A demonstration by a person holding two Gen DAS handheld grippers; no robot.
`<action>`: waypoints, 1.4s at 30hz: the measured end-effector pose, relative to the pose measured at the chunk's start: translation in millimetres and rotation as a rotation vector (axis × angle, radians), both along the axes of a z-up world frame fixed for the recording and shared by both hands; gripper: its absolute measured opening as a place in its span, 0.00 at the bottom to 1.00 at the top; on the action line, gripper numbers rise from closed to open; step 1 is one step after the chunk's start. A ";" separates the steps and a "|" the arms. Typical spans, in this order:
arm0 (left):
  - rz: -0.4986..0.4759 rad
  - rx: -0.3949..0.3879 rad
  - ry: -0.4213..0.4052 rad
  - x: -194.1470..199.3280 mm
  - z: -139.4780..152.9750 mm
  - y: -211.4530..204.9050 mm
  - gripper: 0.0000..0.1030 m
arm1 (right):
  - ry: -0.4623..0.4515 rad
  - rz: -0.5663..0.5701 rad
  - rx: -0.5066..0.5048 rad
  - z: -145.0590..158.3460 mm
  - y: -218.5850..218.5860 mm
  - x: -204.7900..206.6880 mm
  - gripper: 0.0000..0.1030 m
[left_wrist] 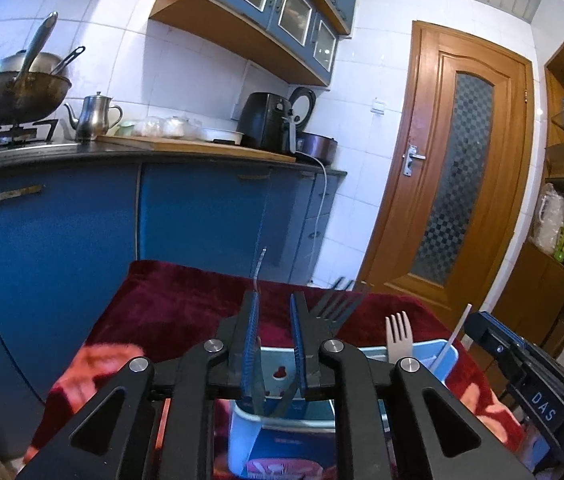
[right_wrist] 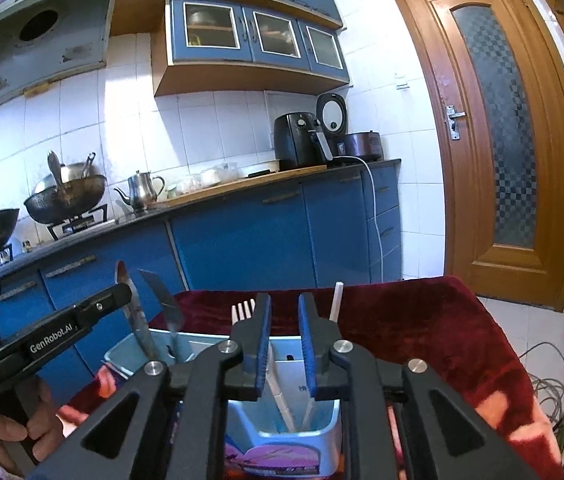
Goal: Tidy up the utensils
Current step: 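Move both open tools back over the remaining utensils on the blanket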
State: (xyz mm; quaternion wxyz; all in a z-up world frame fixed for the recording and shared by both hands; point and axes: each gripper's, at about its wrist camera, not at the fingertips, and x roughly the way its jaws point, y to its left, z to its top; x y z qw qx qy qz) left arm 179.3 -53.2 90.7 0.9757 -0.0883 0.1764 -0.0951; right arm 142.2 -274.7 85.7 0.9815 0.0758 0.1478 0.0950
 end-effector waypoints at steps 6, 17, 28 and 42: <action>-0.022 0.008 0.023 -16.4 7.9 3.3 0.16 | 0.025 0.010 0.025 10.2 -1.6 -18.5 0.19; -0.081 0.044 0.028 -65.6 29.7 4.1 0.16 | 0.065 0.000 0.066 33.6 -7.3 -73.7 0.19; -0.147 0.066 0.114 -105.0 22.7 4.8 0.16 | 0.185 -0.032 0.066 19.2 -12.9 -115.7 0.19; -0.184 0.093 0.335 -118.7 -32.6 -1.0 0.16 | 0.345 -0.040 0.069 -33.9 -15.2 -136.0 0.23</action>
